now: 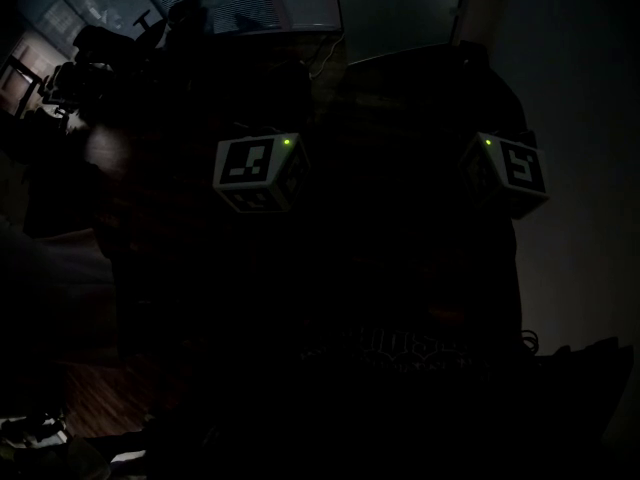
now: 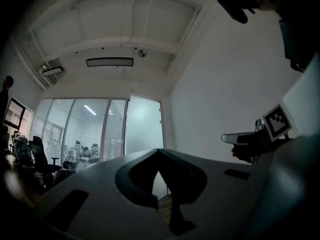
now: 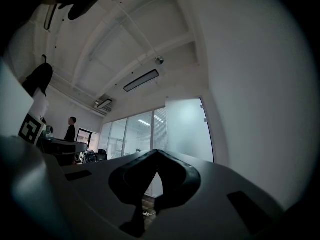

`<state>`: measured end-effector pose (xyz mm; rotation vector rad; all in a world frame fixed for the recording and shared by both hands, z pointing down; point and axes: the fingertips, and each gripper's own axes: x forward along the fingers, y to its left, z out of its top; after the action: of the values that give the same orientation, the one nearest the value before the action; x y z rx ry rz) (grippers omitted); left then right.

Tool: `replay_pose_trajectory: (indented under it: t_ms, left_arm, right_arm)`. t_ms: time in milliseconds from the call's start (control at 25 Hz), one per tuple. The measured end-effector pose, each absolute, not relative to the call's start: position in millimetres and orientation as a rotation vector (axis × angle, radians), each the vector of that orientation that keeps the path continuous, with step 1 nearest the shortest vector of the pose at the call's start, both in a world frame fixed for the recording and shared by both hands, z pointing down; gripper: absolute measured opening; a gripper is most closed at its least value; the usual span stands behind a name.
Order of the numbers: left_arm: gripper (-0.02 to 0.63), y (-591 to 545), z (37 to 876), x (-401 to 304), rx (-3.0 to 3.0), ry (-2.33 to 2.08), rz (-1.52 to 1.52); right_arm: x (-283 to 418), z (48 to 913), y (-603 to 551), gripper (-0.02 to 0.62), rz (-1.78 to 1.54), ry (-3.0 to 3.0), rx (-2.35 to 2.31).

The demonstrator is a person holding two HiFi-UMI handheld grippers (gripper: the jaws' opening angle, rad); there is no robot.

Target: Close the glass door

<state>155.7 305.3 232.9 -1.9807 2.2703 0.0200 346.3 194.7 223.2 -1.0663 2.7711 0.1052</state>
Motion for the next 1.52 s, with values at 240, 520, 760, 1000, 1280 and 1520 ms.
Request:
replay_pose_trajectory:
  t_ms: [240, 520, 760, 1000, 1280, 1520]
  left_arm:
    - [-0.005, 306, 235, 153, -1.965, 2.281, 0.025]
    - [-0.005, 306, 236, 159, -1.948, 2.29, 0.023]
    - [-0.005, 301, 247, 157, -1.935, 2.322, 0.014]
    - [-0.005, 280, 244, 134, -1.938, 2.308, 0.026]
    - [-0.005, 220, 244, 67, -1.94, 2.295, 0.022]
    - [-0.005, 182, 236, 25, -1.945, 2.283, 0.028]
  right_arm:
    - [345, 227, 192, 0.003, 0.102, 2.775, -1.05]
    - [349, 229, 185, 0.002, 0.102, 2.782, -1.025]
    - [345, 240, 172, 0.002, 0.087, 2.802, -1.01]
    - [323, 239, 153, 0.002, 0.104, 2.803, -1.02]
    - [260, 245, 95, 0.003, 0.085, 2.788, -1.053]
    - [219, 238, 61, 0.002, 0.089, 2.778, -1.073]
